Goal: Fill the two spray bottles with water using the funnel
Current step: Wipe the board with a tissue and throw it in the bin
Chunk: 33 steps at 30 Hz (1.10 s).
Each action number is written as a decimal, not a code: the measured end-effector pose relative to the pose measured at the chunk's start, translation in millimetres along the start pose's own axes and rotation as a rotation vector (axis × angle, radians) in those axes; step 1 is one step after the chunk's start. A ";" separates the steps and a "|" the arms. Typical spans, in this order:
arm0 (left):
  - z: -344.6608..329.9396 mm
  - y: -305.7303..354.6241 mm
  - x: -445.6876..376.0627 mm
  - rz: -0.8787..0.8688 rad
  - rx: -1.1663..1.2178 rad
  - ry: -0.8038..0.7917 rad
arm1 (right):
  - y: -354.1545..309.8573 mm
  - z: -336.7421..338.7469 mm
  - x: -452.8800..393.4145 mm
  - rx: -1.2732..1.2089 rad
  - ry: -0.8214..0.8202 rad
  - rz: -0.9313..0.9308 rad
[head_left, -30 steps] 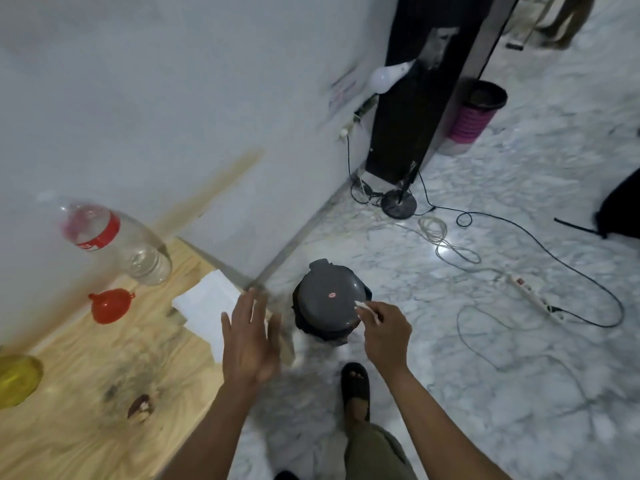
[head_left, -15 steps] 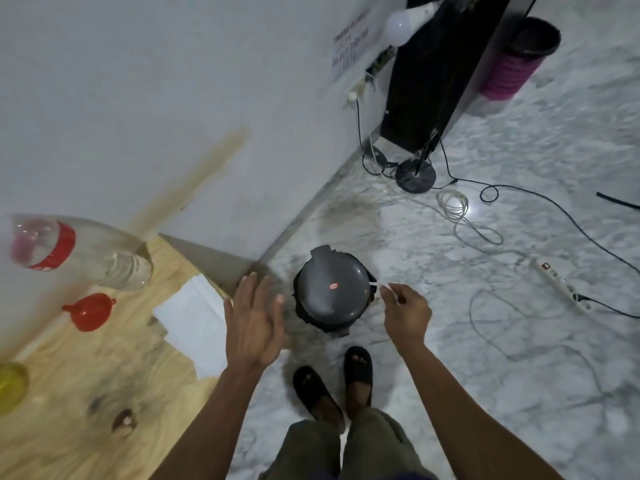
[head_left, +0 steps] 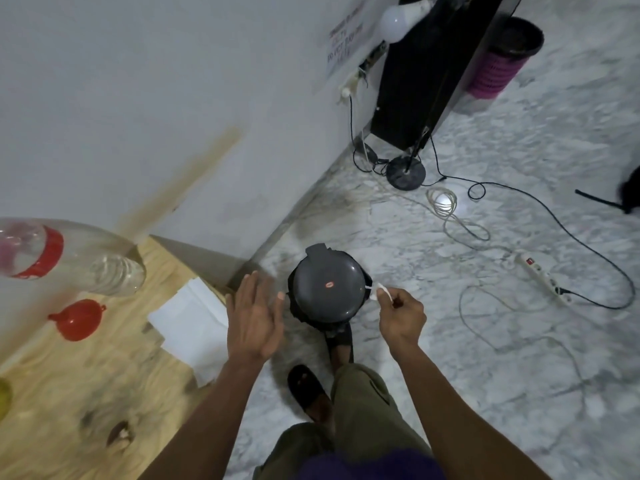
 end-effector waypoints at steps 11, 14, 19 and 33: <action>9.5 7.1 -35.9 0.005 -0.025 0.011 | -3.8 -5.4 -29.2 -0.074 0.101 -0.021; 4.1 13.3 -40.8 0.020 -0.003 0.007 | 1.2 0.4 -36.4 -0.059 0.125 -0.040; -23.3 26.0 -43.5 0.083 0.063 -0.044 | 21.4 -11.2 -44.9 0.083 0.063 -0.114; -156.2 13.7 -77.2 0.092 0.052 -0.157 | 108.9 -124.1 -67.1 0.069 -0.146 -0.249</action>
Point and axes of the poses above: each hand's wrist, its own x-axis away from the middle knuckle, its own z-axis out of the back of the hand, y = z × x, the point moved 1 cm from there along -x, towards the middle knuckle, and after that the axes turned 15 degrees about z, right-handed, at the moved point
